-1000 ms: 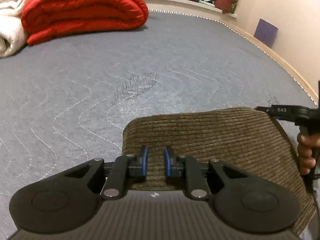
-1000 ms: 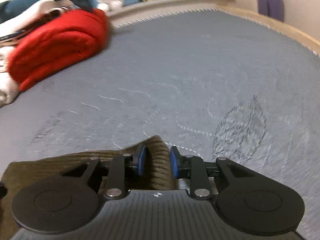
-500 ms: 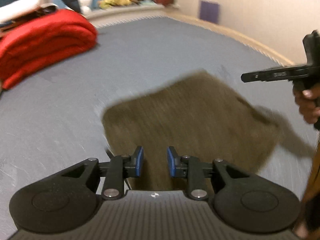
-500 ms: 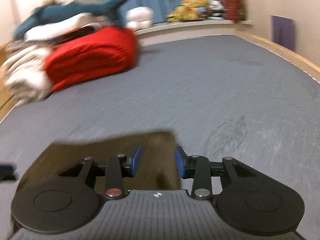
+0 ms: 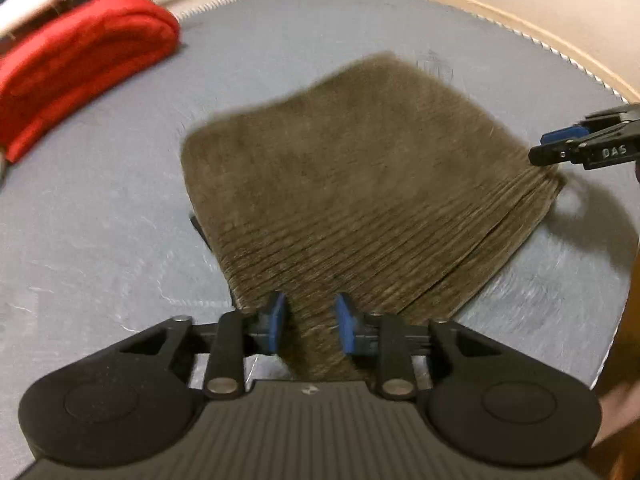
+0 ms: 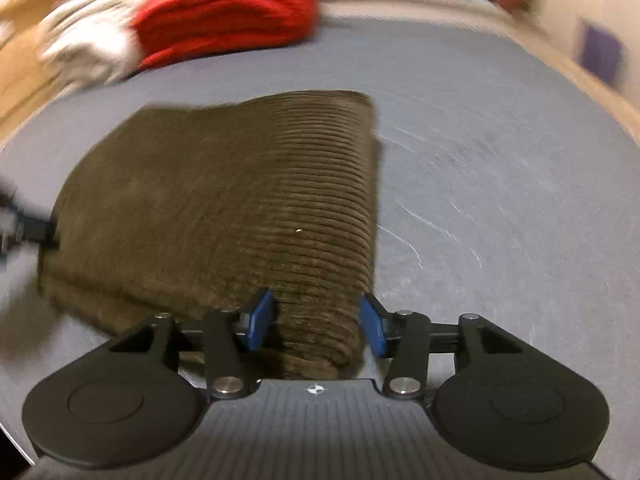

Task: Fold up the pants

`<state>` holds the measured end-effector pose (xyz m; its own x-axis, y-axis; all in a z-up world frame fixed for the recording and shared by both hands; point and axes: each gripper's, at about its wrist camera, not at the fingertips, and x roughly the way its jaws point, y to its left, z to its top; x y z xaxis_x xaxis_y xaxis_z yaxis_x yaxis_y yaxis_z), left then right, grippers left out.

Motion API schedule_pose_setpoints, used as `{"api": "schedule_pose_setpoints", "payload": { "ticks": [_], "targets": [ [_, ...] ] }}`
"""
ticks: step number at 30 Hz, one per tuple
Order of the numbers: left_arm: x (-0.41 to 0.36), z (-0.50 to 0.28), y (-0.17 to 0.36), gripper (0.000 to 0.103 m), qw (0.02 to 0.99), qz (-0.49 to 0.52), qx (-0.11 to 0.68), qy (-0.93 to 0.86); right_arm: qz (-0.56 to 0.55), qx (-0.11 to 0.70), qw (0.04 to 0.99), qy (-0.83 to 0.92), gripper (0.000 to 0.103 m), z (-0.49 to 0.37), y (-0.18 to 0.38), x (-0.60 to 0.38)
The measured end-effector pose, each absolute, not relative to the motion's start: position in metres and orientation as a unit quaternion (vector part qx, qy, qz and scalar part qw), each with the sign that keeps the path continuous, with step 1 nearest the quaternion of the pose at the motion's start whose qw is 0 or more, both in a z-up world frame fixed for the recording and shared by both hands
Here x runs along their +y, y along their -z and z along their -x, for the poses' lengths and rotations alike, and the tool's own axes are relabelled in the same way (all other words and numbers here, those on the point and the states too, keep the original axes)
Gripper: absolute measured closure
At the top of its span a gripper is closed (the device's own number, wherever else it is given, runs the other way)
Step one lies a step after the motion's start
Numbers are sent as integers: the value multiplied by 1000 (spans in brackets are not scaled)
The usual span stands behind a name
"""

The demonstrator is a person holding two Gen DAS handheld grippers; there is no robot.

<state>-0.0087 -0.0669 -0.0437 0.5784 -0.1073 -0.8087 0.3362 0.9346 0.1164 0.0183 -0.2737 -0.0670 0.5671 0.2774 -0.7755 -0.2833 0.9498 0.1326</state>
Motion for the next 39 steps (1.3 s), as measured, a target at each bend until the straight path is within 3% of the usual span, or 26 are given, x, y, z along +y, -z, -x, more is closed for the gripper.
{"api": "schedule_pose_setpoints", "payload": {
  "ticks": [1, 3, 5, 8, 9, 10, 16, 26, 39],
  "targets": [
    [-72, 17, 31, 33, 889, -116, 425, 125, -21, 425, 891, -157, 45, -12, 54, -273],
    [-79, 32, 9, 11, 907, -88, 398, 108, -44, 399, 904, -151, 17, 2, 29, -268],
    [-84, 47, -12, 9, 924, -57, 373, 70, -40, 366, 919, -139, 1, 21, 1, -255],
    [-93, 70, -32, 7, 935, -18, 353, 27, -51, 328, 932, -147, 1, 47, -25, -242],
    [-96, 77, -34, 0, 935, -5, 353, 20, -61, 320, 932, -157, 1, 55, -29, -242],
    [-99, 84, -36, 0, 935, 9, 354, 20, -67, 315, 932, -166, 1, 61, -30, -241],
    [-118, 100, 4, 0, 937, -3, 345, -47, -36, 276, 948, -153, 1, 82, 0, -229],
    [-99, 85, 37, 0, 914, 41, 401, -56, 7, 295, 947, -123, 1, 69, 37, -228],
    [-111, 91, 38, 0, 916, 54, 394, -46, -17, 320, 935, -150, 1, 73, 37, -233]
  ]
}}
